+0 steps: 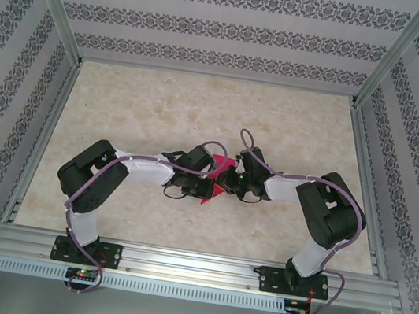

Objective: Fold a paper plane with a square sheet of paper (pick it up from the middle)
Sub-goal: Third fold the triangle at the center of the table.

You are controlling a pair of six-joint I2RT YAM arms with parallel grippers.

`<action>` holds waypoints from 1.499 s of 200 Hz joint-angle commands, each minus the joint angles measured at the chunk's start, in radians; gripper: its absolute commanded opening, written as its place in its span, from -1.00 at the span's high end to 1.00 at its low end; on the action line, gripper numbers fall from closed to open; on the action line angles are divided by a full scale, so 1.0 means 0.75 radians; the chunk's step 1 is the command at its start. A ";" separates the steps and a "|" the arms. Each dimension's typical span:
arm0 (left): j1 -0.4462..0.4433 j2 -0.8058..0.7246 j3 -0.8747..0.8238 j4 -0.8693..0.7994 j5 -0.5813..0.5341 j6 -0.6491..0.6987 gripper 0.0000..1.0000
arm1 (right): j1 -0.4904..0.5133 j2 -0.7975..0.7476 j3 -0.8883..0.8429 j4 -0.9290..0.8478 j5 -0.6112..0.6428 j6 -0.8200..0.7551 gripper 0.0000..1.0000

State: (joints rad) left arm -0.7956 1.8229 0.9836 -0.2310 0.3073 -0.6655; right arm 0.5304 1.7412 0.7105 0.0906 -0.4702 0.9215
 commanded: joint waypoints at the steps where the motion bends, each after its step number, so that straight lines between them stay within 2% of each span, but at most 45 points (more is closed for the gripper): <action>1: -0.007 -0.019 -0.050 -0.130 -0.111 0.057 0.87 | 0.011 0.080 -0.031 -0.145 0.141 -0.021 0.87; 31: -0.007 -0.094 -0.088 -0.109 -0.078 0.029 0.85 | 0.013 0.086 -0.035 -0.144 0.144 -0.016 0.90; 79: -0.008 -0.217 -0.017 -0.118 0.003 0.036 0.75 | 0.014 0.084 -0.023 -0.162 0.148 -0.012 0.92; 96: -0.007 -0.222 0.004 -0.100 0.071 0.023 0.73 | 0.014 0.084 -0.021 -0.162 0.150 -0.006 0.92; 118: -0.010 -0.161 0.034 -0.049 0.231 -0.009 0.76 | 0.015 0.089 -0.019 -0.163 0.151 -0.005 0.92; 135: -0.015 -0.121 0.034 -0.004 0.280 -0.030 0.75 | 0.015 0.092 -0.019 -0.163 0.150 -0.005 0.92; 228: -0.016 0.005 0.041 -0.089 0.150 0.026 0.75 | 0.015 0.099 -0.021 -0.173 0.154 -0.008 0.92; 300: 0.030 -0.005 -0.004 -0.049 0.187 0.024 0.76 | 0.013 0.116 -0.015 -0.192 0.161 -0.022 0.92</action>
State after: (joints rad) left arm -0.7952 1.8206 0.9981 -0.2779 0.4404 -0.6624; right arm 0.5304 1.7535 0.7261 0.0788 -0.4694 0.9215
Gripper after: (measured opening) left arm 0.118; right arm 0.049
